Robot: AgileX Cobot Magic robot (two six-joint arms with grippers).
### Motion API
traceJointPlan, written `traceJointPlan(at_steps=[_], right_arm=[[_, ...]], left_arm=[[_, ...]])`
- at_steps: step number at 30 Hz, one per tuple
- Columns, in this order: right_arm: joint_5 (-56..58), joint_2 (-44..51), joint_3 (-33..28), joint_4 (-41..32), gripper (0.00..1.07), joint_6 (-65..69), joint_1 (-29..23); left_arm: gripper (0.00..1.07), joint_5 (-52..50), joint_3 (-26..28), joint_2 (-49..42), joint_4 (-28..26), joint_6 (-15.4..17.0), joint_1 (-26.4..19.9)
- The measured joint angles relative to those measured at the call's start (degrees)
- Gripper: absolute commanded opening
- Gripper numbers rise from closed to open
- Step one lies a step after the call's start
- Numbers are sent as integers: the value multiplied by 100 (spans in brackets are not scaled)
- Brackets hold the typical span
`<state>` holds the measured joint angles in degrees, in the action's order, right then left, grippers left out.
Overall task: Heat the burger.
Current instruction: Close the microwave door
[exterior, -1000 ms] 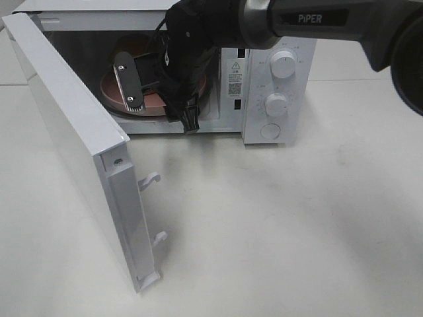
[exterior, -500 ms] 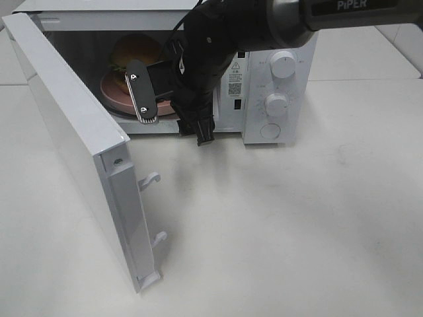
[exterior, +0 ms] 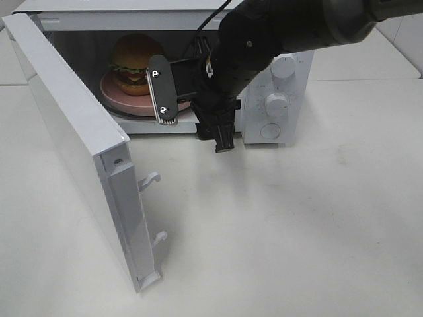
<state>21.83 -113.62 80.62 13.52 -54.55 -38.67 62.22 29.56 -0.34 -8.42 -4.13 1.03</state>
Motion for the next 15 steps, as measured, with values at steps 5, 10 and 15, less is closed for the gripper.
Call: traceJointPlan(at_steps=[5, 10, 15], right_arm=[[-29, 327, -395, 29, 77, 286, 63], [-120, 716, -756, 40, 77, 693, 115], [-138, 1215, -1169, 40, 77, 1329, 172]], left_arm=[[100, 0, 0, 0, 0, 0, 0], [100, 0, 0, 0, 0, 0, 0], [100, 0, 0, 0, 0, 0, 0]])
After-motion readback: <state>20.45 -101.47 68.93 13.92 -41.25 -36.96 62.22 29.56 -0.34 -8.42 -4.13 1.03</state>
